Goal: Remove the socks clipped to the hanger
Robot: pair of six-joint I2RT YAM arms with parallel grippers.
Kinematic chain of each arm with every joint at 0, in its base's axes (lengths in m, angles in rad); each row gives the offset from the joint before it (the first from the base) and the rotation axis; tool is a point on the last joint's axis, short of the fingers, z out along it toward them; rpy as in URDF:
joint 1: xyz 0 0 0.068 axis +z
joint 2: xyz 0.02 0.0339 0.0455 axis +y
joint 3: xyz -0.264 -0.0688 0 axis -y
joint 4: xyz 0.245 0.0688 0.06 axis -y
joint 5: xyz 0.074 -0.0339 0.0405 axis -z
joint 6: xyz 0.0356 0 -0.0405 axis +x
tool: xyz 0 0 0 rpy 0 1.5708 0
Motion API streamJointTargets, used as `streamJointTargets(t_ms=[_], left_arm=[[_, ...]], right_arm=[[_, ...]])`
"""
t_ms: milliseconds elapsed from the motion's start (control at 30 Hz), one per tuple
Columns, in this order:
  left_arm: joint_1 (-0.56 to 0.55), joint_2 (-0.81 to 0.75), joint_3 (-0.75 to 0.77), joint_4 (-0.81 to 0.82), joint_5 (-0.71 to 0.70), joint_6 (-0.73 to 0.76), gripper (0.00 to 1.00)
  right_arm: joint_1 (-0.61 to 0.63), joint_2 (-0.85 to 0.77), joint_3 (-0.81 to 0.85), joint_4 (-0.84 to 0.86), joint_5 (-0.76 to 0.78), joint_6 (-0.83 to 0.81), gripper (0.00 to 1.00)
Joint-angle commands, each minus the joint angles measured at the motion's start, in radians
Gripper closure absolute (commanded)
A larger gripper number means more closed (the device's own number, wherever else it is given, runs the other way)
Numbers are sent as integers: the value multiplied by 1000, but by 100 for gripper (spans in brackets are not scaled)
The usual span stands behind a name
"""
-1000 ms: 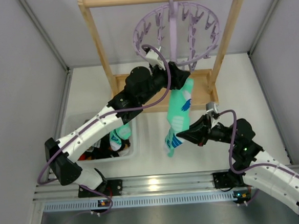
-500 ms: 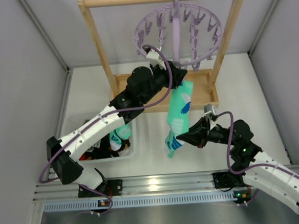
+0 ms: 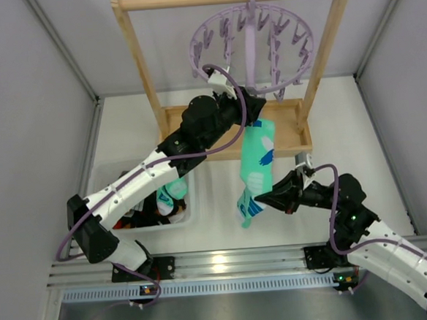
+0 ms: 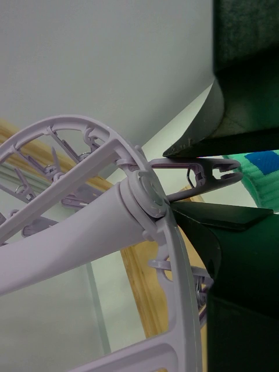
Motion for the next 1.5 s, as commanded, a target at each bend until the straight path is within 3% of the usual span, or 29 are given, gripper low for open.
streamJointTargets(t_ms=[0, 200, 233, 333, 400, 500, 700, 1067, 1233, 1467], left_arm=[[6, -10, 4, 124, -42, 20, 90], [6, -19, -12, 124, -28, 6, 77], [6, -22, -13, 123, -32, 6, 71], [6, -33, -27, 123, -32, 13, 71], [6, -39, -42, 121, -34, 14, 47], [6, -62, -74, 121, -43, 16, 25], [6, -148, -157, 121, -52, 42, 2], [6, -436, -412, -23, -212, 89, 2], [6, -520, -429, -121, -256, 95, 2], [6, -594, -429, -192, -261, 86, 2]], right_arm=[[20, -29, -7, -38, -5, -24, 100], [20, -80, -15, -92, 38, -23, 100], [20, -92, -8, -100, 46, -24, 100], [20, -89, 19, -170, 89, -39, 100], [20, -84, 27, -195, 148, -41, 100], [20, -57, 39, -224, 210, -36, 100], [20, -8, 54, -221, 263, -23, 100], [20, 97, 87, -154, 290, -18, 100], [20, 189, 73, -101, 345, 11, 100], [20, 302, -48, 81, 385, 187, 100]])
